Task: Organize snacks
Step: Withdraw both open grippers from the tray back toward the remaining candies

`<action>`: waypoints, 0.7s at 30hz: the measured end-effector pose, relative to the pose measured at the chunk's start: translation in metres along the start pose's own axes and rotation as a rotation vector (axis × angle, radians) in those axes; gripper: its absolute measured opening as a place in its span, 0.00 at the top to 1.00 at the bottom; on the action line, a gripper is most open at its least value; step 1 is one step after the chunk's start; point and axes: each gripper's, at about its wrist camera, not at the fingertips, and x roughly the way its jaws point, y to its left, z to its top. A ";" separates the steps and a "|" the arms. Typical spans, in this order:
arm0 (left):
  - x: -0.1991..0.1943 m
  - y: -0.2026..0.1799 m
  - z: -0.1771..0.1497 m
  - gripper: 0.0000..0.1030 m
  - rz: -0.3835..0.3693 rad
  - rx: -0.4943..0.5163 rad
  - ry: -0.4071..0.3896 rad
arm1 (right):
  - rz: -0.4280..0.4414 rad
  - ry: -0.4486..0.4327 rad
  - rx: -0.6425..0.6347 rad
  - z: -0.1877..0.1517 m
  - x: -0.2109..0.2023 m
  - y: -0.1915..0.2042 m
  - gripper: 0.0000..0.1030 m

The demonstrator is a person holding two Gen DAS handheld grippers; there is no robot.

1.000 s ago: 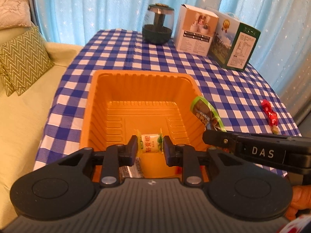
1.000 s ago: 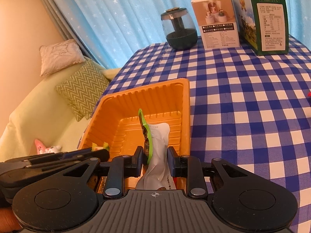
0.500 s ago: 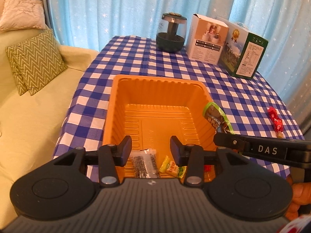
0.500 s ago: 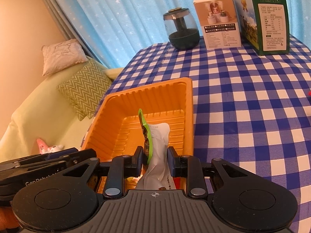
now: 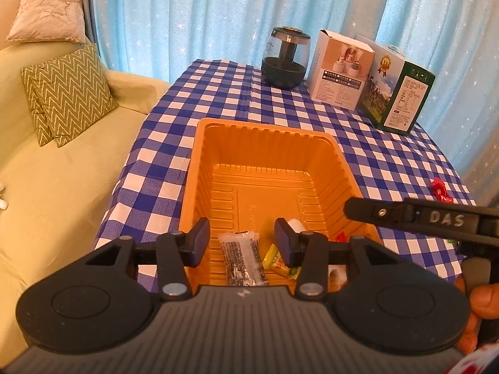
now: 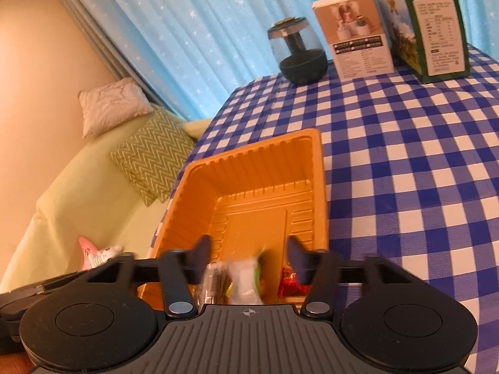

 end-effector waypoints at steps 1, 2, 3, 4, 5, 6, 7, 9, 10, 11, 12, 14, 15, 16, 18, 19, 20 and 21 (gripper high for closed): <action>-0.002 0.000 -0.001 0.58 -0.001 -0.003 -0.002 | -0.005 -0.004 0.001 0.001 -0.004 -0.001 0.45; -0.004 -0.001 -0.001 0.58 -0.002 -0.005 -0.004 | -0.009 -0.010 0.001 0.001 -0.008 -0.002 0.45; -0.006 -0.003 -0.002 0.58 -0.004 -0.005 -0.007 | -0.015 -0.014 0.001 0.001 -0.012 -0.003 0.45; -0.009 -0.005 -0.003 0.57 -0.006 -0.004 -0.010 | -0.023 -0.020 0.000 0.000 -0.018 -0.004 0.45; -0.011 -0.007 -0.004 0.57 -0.009 -0.002 -0.013 | -0.033 -0.025 0.000 -0.001 -0.023 -0.006 0.45; -0.014 -0.010 -0.005 0.56 -0.013 0.000 -0.015 | -0.045 -0.030 0.000 -0.001 -0.028 -0.007 0.45; -0.017 -0.013 -0.006 0.55 -0.016 0.001 -0.018 | -0.055 -0.034 0.001 -0.002 -0.034 -0.009 0.45; -0.023 -0.019 -0.007 0.54 -0.024 0.004 -0.023 | -0.073 -0.043 0.004 -0.004 -0.046 -0.012 0.45; -0.027 -0.022 -0.009 0.53 -0.027 0.004 -0.027 | -0.082 -0.047 0.002 -0.005 -0.052 -0.013 0.45; -0.031 -0.026 -0.010 0.52 -0.029 0.003 -0.032 | -0.092 -0.051 0.001 -0.007 -0.059 -0.014 0.45; -0.034 -0.028 -0.011 0.51 -0.033 0.002 -0.036 | -0.102 -0.056 0.002 -0.008 -0.065 -0.015 0.44; -0.041 -0.036 -0.015 0.50 -0.040 0.008 -0.039 | -0.116 -0.065 0.003 -0.010 -0.078 -0.017 0.44; -0.044 -0.040 -0.016 0.50 -0.042 0.013 -0.041 | -0.121 -0.070 0.003 -0.011 -0.084 -0.018 0.44; -0.048 -0.044 -0.018 0.49 -0.044 0.015 -0.042 | -0.126 -0.075 0.002 -0.012 -0.090 -0.019 0.44; -0.054 -0.052 -0.021 0.46 -0.051 0.016 -0.045 | -0.138 -0.085 -0.006 -0.014 -0.102 -0.020 0.44; -0.057 -0.056 -0.023 0.44 -0.055 0.018 -0.047 | -0.144 -0.090 -0.014 -0.015 -0.108 -0.020 0.44; -0.060 -0.059 -0.024 0.44 -0.059 0.019 -0.046 | -0.151 -0.096 -0.024 -0.017 -0.114 -0.019 0.44; -0.063 -0.063 -0.026 0.44 -0.061 0.019 -0.045 | -0.158 -0.103 -0.034 -0.018 -0.119 -0.019 0.44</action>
